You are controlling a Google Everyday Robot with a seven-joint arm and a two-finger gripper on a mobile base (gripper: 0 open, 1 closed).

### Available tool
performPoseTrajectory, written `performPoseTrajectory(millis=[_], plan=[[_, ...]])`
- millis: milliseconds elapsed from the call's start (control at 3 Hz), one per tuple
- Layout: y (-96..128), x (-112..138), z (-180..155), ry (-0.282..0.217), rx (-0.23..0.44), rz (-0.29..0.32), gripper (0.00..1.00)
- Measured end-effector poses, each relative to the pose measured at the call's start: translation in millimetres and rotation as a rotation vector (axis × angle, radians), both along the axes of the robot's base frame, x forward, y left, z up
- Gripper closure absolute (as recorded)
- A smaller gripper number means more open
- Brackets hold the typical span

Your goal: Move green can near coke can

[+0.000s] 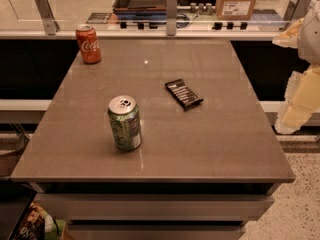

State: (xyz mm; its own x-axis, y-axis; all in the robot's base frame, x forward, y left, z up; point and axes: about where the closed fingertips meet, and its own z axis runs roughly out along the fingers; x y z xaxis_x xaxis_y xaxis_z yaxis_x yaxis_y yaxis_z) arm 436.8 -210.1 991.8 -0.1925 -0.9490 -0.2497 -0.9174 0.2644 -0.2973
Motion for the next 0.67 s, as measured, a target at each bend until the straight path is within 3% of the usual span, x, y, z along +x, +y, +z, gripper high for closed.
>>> performPoseTrajectory(millis=[333,667], plan=[[-4,4,-2,-0.023,0.096,0.047,0.00],[18,7,-13,-0.013,0.261,0.159,0.00]])
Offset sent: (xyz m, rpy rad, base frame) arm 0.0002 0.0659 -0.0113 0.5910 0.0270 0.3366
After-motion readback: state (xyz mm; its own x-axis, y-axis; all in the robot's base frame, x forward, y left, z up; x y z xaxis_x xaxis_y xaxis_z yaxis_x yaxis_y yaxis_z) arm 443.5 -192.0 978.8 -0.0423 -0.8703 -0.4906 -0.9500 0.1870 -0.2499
